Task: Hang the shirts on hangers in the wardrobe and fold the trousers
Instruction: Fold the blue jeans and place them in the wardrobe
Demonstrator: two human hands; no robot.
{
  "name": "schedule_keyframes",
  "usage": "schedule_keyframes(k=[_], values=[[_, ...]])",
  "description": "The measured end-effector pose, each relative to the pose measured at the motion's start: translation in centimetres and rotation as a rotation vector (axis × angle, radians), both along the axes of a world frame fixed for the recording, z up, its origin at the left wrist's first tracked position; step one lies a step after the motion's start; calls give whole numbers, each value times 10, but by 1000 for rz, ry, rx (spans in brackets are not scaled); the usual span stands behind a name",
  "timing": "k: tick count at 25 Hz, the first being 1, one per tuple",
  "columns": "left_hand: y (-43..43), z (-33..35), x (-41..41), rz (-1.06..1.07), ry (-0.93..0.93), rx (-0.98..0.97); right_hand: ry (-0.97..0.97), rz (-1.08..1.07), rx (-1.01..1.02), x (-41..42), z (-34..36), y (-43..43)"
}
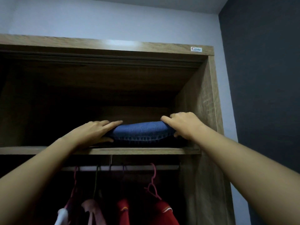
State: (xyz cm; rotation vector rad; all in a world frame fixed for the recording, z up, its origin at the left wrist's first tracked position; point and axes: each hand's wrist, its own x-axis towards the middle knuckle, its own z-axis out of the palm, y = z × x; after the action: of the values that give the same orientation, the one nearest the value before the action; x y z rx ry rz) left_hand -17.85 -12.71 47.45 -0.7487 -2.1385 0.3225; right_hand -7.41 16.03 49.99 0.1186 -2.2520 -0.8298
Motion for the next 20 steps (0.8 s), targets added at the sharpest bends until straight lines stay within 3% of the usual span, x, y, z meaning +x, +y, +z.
schedule_keyframes(k=[3, 6, 8, 11, 15, 20], values=[[-9, -7, -3, -142, 39, 80, 34, -42, -9, 0, -5, -1], [-11, -10, 3, -300, 320, -39, 0, -118, -18, 2, -11, 2], [-7, -10, 8, -311, 364, -105, -110, -185, -38, 4, -13, 7], [-6, -11, 9, -335, 178, -29, -252, -206, -48, 9, -10, 7], [-8, -8, 9, -213, -38, 8, -192, -203, -16, 8, -24, 1], [-8, -11, 24, -65, -154, 11, -205, -231, -61, 7, -31, -3]])
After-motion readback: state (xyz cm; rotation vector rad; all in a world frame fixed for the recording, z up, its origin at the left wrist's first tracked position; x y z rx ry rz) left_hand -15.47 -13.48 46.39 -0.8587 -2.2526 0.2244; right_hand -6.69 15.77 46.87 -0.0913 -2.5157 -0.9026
